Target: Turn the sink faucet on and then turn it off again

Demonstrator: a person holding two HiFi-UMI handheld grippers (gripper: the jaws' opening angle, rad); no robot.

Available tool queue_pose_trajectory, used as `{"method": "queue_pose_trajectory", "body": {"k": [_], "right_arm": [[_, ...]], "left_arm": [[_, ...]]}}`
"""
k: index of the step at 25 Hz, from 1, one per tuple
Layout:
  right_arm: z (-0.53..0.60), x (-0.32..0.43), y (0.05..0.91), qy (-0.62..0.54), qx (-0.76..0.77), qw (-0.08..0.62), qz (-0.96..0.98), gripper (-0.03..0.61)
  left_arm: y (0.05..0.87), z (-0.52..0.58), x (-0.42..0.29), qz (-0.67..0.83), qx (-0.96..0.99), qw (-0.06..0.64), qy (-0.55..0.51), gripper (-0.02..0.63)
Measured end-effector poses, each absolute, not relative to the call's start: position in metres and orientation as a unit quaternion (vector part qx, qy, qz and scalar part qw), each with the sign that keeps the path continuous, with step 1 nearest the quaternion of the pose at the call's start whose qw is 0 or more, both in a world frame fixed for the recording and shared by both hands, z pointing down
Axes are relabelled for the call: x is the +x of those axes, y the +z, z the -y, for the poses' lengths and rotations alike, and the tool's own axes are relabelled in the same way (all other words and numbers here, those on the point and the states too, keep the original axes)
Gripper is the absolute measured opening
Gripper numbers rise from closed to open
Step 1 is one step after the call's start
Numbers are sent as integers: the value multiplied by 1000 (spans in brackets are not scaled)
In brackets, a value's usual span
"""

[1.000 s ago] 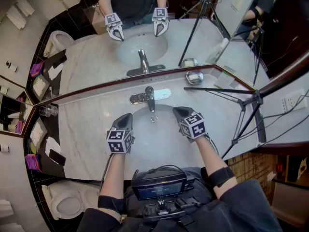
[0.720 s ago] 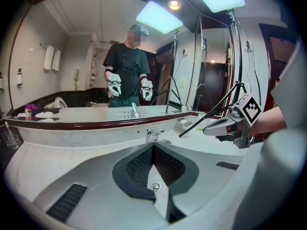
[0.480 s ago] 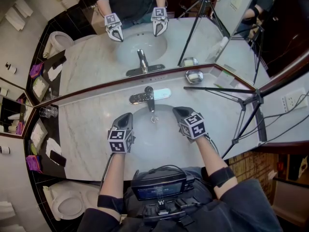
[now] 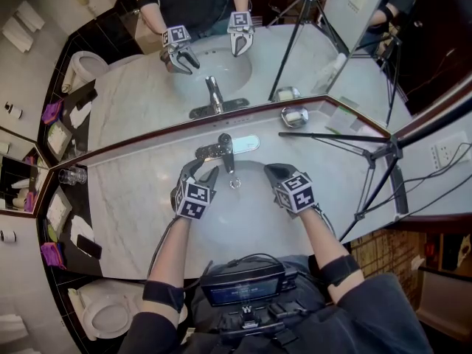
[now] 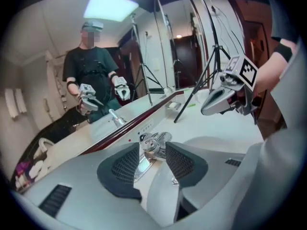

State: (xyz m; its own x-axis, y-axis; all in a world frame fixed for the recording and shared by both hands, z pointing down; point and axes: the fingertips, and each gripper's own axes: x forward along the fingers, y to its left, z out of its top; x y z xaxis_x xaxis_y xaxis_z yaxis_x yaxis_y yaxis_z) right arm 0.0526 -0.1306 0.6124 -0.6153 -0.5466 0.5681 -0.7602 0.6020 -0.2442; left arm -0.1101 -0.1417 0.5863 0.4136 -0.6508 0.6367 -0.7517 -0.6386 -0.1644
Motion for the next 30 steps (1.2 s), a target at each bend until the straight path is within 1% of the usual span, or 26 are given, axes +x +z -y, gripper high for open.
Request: {"method": "queue_pose_trajectory", "body": {"k": [4, 6, 7, 13, 16, 19, 23, 30], "right_arm": [[133, 55, 616, 243, 380, 224, 864, 25], [133, 57, 617, 245, 381, 224, 863, 25], [133, 57, 617, 246, 382, 224, 862, 25], [135, 62, 620, 249, 386, 224, 859, 25], [134, 64, 621, 251, 388, 225, 858, 25], [135, 65, 623, 253, 389, 226, 857, 25], [137, 65, 625, 254, 390, 226, 856, 25], [139, 59, 624, 254, 387, 223, 858, 25]], "left_arm": [[600, 160, -95, 369, 832, -15, 415, 179], [608, 168, -87, 342, 825, -60, 446, 208], [611, 172, -84, 331, 821, -79, 460, 210], [631, 182, -74, 274, 796, -152, 517, 210], [639, 181, -69, 255, 791, -169, 530, 198], [647, 179, -67, 241, 787, -177, 540, 152], [646, 181, -67, 247, 784, -178, 541, 116], [650, 177, -66, 249, 783, -173, 543, 115]]}}
